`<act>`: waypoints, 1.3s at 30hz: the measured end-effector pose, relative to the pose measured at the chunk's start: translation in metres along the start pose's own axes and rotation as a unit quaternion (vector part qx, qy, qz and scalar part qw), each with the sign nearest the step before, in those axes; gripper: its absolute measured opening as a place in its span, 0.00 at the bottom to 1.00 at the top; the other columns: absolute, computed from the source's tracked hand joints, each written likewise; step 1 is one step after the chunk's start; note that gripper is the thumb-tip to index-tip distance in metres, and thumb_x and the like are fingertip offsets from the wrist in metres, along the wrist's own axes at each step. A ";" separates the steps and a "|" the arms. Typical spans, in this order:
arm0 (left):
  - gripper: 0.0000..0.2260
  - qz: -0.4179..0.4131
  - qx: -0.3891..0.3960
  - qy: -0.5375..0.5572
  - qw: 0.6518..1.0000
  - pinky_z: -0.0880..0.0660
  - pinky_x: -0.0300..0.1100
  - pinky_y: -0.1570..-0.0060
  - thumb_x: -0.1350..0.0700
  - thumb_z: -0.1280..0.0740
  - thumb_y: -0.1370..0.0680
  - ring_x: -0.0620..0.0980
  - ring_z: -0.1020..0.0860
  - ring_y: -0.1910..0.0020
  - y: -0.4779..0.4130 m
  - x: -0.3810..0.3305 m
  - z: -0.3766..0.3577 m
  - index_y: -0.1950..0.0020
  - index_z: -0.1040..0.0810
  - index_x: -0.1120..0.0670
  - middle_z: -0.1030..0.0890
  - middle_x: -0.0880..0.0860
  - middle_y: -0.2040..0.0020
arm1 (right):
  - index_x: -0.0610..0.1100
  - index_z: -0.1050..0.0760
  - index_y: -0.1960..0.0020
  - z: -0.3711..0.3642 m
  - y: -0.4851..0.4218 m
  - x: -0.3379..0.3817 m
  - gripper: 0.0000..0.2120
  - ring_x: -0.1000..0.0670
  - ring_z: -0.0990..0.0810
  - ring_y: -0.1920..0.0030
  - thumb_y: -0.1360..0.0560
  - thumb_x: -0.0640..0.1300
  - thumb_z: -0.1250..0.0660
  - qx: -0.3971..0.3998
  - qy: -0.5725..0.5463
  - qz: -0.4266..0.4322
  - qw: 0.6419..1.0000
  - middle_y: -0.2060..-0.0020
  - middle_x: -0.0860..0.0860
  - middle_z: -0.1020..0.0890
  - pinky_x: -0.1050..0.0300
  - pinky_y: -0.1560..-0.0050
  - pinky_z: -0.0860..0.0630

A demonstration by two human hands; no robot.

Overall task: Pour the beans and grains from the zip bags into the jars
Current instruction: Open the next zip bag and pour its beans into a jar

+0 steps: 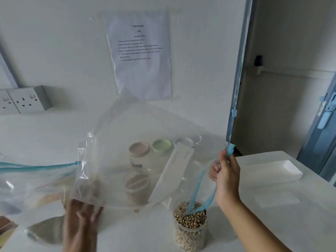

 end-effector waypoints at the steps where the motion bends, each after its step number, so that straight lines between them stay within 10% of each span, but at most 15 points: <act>1: 0.50 0.031 0.011 0.043 0.999 0.19 0.53 0.43 0.28 0.20 0.44 0.61 0.19 0.37 0.005 0.013 -0.006 0.27 0.25 0.48 0.22 0.62 0.31 | 0.46 0.36 0.60 -0.001 -0.001 0.000 0.17 0.55 0.41 0.75 0.15 0.51 0.42 0.000 -0.001 0.001 1.000 0.74 0.53 0.38 0.61 0.74 0.44; 7: 0.41 0.059 0.027 0.036 0.997 0.19 0.46 0.49 0.35 0.20 0.34 0.64 0.17 0.45 0.004 0.024 -0.037 0.34 0.27 0.61 0.17 0.64 0.48 | 0.47 0.36 0.60 -0.002 -0.006 -0.005 0.17 0.55 0.41 0.75 0.14 0.51 0.41 -0.006 0.007 -0.004 1.000 0.74 0.54 0.38 0.62 0.76 0.43; 17: 0.26 0.005 0.099 -0.012 0.995 0.18 0.48 0.49 0.36 0.25 0.28 0.60 0.15 0.53 -0.027 -0.014 -0.066 0.41 0.30 0.48 0.17 0.61 0.52 | 0.48 0.36 0.58 0.006 -0.010 -0.012 0.15 0.56 0.42 0.77 0.14 0.52 0.42 -0.024 -0.014 -0.038 0.999 0.75 0.55 0.39 0.63 0.77 0.43; 21: 0.19 -0.013 0.182 -0.111 0.977 0.18 0.48 0.46 0.52 0.28 0.23 0.61 0.15 0.49 -0.031 -0.024 -0.087 0.39 0.36 0.46 0.15 0.63 0.51 | 0.47 0.34 0.57 0.011 -0.012 -0.019 0.14 0.56 0.42 0.76 0.14 0.51 0.42 -0.032 -0.012 -0.057 0.998 0.74 0.54 0.40 0.63 0.77 0.44; 39: 0.09 -0.044 0.136 -0.122 0.982 0.18 0.41 0.56 0.58 0.25 0.29 0.55 0.14 0.61 -0.059 -0.056 -0.143 0.56 0.16 0.65 0.14 0.58 0.61 | 0.48 0.39 0.61 0.046 -0.014 -0.050 0.17 0.56 0.44 0.77 0.13 0.48 0.44 -0.094 -0.037 -0.125 0.987 0.73 0.53 0.40 0.63 0.78 0.45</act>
Point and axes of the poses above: each hand's wrist, its own y-axis away from the middle knuckle, its own z-axis out of the back of the hand, x = y × z, the point moved 9 cm from there along -y, towards the middle knuckle
